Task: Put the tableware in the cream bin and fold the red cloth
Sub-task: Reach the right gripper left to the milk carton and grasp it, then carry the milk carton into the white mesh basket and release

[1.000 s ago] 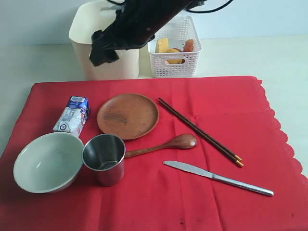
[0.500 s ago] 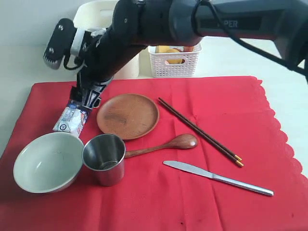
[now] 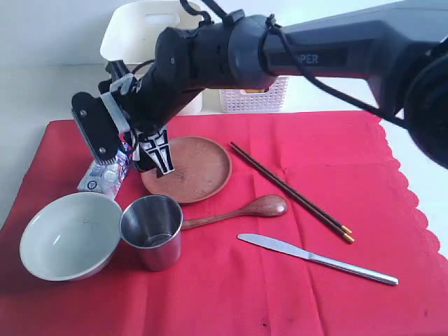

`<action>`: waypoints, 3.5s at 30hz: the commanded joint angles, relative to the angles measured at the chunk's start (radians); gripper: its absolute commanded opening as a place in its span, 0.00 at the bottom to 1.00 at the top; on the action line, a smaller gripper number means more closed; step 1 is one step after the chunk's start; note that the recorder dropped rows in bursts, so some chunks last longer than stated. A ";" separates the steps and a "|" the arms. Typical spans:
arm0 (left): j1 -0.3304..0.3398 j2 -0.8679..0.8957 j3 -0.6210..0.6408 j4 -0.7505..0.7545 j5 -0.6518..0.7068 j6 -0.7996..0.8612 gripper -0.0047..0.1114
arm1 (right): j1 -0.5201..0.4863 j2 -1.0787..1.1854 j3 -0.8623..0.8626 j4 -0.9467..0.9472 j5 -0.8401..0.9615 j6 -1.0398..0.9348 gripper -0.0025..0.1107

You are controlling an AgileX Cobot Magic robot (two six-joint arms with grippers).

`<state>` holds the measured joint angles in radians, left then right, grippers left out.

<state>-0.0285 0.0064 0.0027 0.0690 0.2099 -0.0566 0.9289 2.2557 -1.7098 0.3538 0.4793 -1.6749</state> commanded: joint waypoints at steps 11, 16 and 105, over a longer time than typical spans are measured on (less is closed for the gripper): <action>-0.004 -0.006 -0.003 -0.002 -0.003 0.001 0.05 | 0.048 0.130 -0.043 -0.007 -0.114 -0.194 0.76; -0.004 -0.006 -0.003 -0.002 -0.003 0.001 0.05 | 0.048 0.141 -0.045 -0.020 -0.111 -0.302 0.65; -0.004 -0.006 -0.003 -0.002 -0.003 0.001 0.05 | -0.440 0.011 -0.045 -0.408 -0.363 1.365 0.41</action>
<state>-0.0285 0.0064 0.0027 0.0690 0.2099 -0.0566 0.4922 2.2765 -1.7530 -0.0553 0.1722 -0.3141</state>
